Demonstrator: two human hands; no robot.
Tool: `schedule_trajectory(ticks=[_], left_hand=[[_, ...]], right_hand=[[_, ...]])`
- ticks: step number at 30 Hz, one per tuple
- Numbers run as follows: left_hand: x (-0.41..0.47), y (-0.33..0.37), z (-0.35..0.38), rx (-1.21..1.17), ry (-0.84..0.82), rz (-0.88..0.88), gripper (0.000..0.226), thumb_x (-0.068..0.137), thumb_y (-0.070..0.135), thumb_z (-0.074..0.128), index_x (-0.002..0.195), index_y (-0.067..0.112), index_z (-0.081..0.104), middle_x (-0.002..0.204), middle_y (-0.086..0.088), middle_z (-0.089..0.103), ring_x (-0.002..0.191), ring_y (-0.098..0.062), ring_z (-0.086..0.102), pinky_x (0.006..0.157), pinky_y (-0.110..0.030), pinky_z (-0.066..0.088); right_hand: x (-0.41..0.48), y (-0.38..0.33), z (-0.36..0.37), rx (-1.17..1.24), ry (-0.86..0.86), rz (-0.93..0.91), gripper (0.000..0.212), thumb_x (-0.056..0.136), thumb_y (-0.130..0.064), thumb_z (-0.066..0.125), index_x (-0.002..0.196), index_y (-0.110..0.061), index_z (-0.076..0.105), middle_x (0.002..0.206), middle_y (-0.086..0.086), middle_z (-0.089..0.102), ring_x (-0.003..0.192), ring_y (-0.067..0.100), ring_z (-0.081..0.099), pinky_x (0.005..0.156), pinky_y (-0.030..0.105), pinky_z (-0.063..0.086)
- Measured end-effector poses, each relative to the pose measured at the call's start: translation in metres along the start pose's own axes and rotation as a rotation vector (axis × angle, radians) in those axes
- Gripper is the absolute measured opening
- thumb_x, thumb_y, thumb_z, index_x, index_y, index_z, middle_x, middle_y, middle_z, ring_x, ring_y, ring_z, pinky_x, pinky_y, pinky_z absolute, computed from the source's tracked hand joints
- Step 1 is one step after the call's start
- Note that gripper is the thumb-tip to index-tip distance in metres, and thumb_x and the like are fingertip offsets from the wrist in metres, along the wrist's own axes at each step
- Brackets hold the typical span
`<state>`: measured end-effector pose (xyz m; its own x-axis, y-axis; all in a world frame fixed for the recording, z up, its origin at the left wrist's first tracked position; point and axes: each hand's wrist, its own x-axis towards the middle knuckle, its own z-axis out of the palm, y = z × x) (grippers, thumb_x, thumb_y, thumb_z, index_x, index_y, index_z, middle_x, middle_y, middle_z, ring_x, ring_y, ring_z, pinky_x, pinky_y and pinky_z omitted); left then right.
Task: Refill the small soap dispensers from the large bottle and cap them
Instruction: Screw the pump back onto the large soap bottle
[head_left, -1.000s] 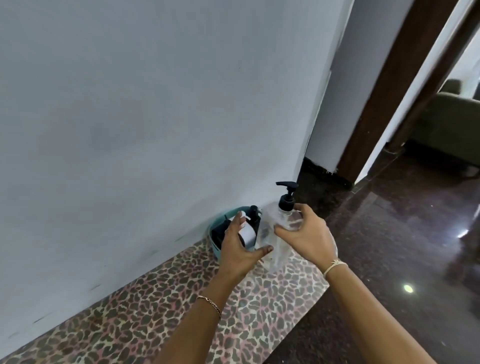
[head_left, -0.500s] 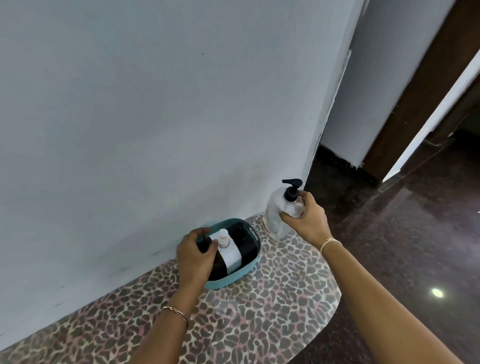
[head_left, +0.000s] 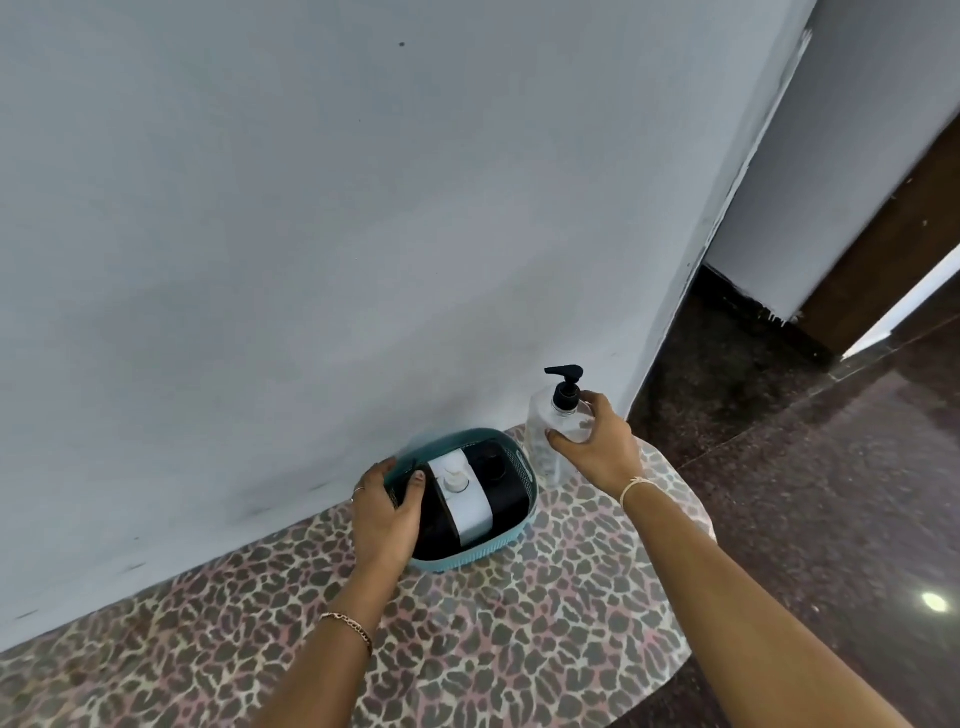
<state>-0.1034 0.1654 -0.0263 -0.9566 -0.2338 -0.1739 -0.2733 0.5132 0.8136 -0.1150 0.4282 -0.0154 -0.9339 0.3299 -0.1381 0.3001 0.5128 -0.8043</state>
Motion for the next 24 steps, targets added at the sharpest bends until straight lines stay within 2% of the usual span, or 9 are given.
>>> schedule_trajectory(ticks=[7, 15, 20, 24], left_hand=[[0.002, -0.005, 0.008, -0.019, -0.033, -0.031, 0.049, 0.092, 0.043, 0.055, 0.134, 0.019, 0.050, 0.133, -0.002, 0.055, 0.124, -0.021, 0.051, 0.104, -0.045, 0.043], [0.001, -0.005, 0.007, -0.030, -0.030, -0.055, 0.046, 0.093, 0.044, 0.053, 0.132, 0.021, 0.050, 0.132, -0.001, 0.056, 0.123, -0.020, 0.051, 0.104, -0.045, 0.044], [-0.001, -0.004, 0.003, -0.040, -0.026, -0.047, 0.046, 0.094, 0.044, 0.051, 0.133, 0.018, 0.050, 0.132, -0.002, 0.055, 0.124, -0.021, 0.051, 0.104, -0.044, 0.043], [-0.004, -0.007, -0.002, -0.048, -0.026, -0.039, 0.044, 0.096, 0.041, 0.049, 0.132, 0.016, 0.050, 0.133, -0.005, 0.055, 0.124, -0.022, 0.050, 0.106, -0.044, 0.042]], right_hand=[[0.004, 0.000, 0.004, -0.075, -0.015, 0.030, 0.077, 0.074, -0.046, 0.075, 0.137, -0.021, 0.038, 0.133, -0.001, 0.056, 0.115, 0.022, 0.057, 0.093, 0.038, 0.048], [-0.002, 0.003, 0.010, -0.099, -0.037, 0.055, 0.087, 0.072, -0.051, 0.075, 0.142, -0.019, 0.033, 0.135, 0.000, 0.055, 0.118, 0.024, 0.056, 0.094, 0.038, 0.047], [-0.004, 0.002, 0.010, -0.095, -0.032, 0.056, 0.087, 0.072, -0.050, 0.077, 0.141, -0.018, 0.034, 0.130, 0.000, 0.057, 0.115, 0.024, 0.057, 0.089, 0.035, 0.046], [-0.008, 0.004, 0.013, -0.088, -0.008, 0.075, 0.092, 0.068, -0.052, 0.079, 0.140, -0.017, 0.033, 0.135, 0.004, 0.052, 0.120, 0.025, 0.053, 0.096, 0.041, 0.048]])
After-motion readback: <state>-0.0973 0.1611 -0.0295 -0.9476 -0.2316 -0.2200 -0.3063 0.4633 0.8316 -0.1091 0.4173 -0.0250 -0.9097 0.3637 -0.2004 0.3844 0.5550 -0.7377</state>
